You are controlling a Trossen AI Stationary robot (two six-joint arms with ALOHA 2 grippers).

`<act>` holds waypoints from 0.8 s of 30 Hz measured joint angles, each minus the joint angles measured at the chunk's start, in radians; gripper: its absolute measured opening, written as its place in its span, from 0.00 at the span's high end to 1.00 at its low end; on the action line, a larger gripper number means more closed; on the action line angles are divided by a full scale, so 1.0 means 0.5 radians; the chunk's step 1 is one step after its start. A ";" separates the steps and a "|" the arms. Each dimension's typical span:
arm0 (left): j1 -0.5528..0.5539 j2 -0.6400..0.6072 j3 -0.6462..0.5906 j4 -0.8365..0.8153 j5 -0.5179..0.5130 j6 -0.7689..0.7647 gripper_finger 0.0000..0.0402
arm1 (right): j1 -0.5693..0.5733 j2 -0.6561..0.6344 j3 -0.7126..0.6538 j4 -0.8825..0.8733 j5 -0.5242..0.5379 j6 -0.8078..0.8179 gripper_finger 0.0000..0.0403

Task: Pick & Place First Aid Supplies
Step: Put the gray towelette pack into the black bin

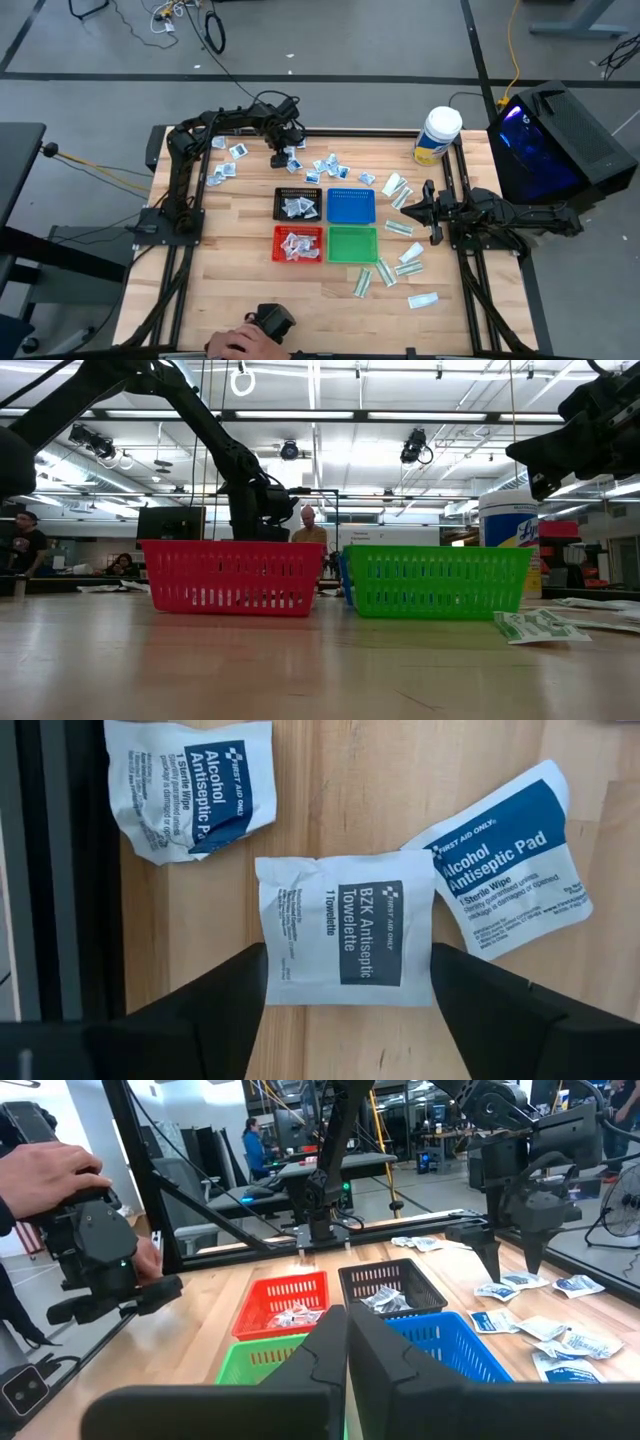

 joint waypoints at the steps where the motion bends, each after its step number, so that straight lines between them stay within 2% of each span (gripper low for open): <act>1: 0.000 0.000 0.000 -0.001 -0.001 0.000 0.31 | 0.000 0.000 0.000 0.000 0.000 0.000 0.96; 9: 0.000 0.001 0.000 -0.002 0.003 -0.002 0.35 | 0.000 0.000 0.000 0.000 0.000 0.000 0.96; 24: 0.004 -0.033 -0.004 -0.040 -0.077 -0.108 0.34 | 0.000 0.000 0.000 0.000 0.000 0.000 0.96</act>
